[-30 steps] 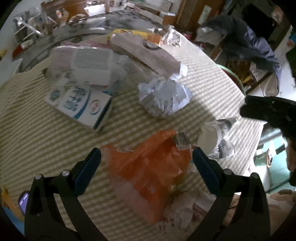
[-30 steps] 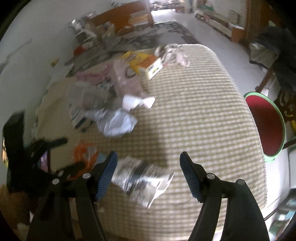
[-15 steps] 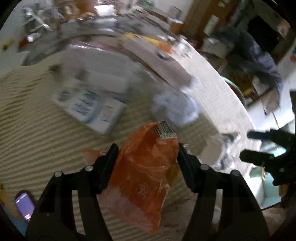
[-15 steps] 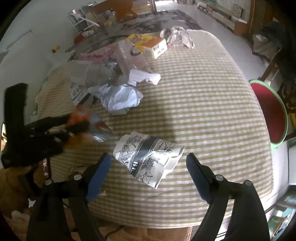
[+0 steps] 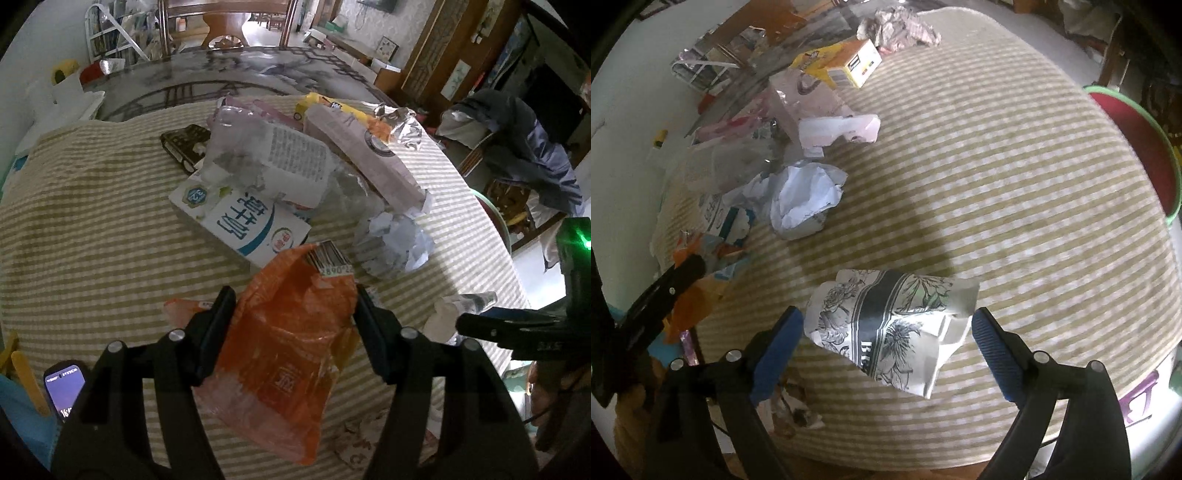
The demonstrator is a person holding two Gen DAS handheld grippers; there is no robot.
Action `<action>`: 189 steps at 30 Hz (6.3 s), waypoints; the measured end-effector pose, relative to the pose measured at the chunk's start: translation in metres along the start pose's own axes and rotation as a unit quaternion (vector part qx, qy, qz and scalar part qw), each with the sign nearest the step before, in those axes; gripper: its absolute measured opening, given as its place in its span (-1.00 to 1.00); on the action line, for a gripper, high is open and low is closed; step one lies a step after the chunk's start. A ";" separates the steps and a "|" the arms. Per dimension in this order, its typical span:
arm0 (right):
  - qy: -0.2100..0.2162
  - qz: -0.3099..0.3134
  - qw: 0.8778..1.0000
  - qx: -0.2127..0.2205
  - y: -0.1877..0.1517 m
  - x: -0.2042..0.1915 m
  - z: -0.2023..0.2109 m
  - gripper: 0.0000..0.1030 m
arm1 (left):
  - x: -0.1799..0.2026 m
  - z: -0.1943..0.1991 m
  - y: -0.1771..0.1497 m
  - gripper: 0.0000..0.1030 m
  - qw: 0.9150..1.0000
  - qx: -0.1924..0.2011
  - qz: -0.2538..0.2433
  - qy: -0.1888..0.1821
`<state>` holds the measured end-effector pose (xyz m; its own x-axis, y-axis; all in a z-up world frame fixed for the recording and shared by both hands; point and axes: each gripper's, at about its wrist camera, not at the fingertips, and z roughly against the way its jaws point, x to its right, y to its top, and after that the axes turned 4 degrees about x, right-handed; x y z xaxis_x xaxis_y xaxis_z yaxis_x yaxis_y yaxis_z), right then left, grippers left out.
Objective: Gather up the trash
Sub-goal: 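Grasp the orange plastic bag with the left tool, then grasp the black-and-white floral paper with the right tool while the left holds the bag, then carry the bag and floral paper to the red bin and open both tools, then grasp the crumpled floral paper scrap with the right tool while the left approaches the milk carton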
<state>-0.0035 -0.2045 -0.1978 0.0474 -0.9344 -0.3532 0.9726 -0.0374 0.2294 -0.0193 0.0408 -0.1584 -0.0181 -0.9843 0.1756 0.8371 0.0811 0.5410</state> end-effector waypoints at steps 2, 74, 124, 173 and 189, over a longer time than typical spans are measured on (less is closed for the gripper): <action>-0.002 0.007 1.000 0.003 0.002 -0.004 0.000 0.75 | 0.003 0.000 0.000 0.21 1.000 0.002 0.001 -0.001; -0.022 0.020 0.969 0.247 0.064 0.064 0.137 0.55 | 0.124 0.035 0.075 0.21 0.994 0.082 0.008 -0.073; -0.053 -0.097 0.960 0.258 0.127 0.334 0.184 0.74 | 0.400 -0.084 0.143 0.67 0.985 0.044 -0.071 -0.154; 0.126 0.324 0.934 -0.085 -0.051 -0.100 -0.004 0.75 | -0.020 0.034 0.028 0.68 0.989 0.058 0.133 0.017; 0.110 0.233 0.966 -0.017 -0.045 -0.093 -0.007 -0.32 | -0.052 -0.027 0.027 0.67 0.983 0.004 0.183 0.007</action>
<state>-0.0507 -0.1139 -0.1814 0.5263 -0.7481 -0.4043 0.8403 0.3848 0.3819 0.0191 0.0896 -0.1746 0.2923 -0.8908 0.3480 0.7812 0.4323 0.4504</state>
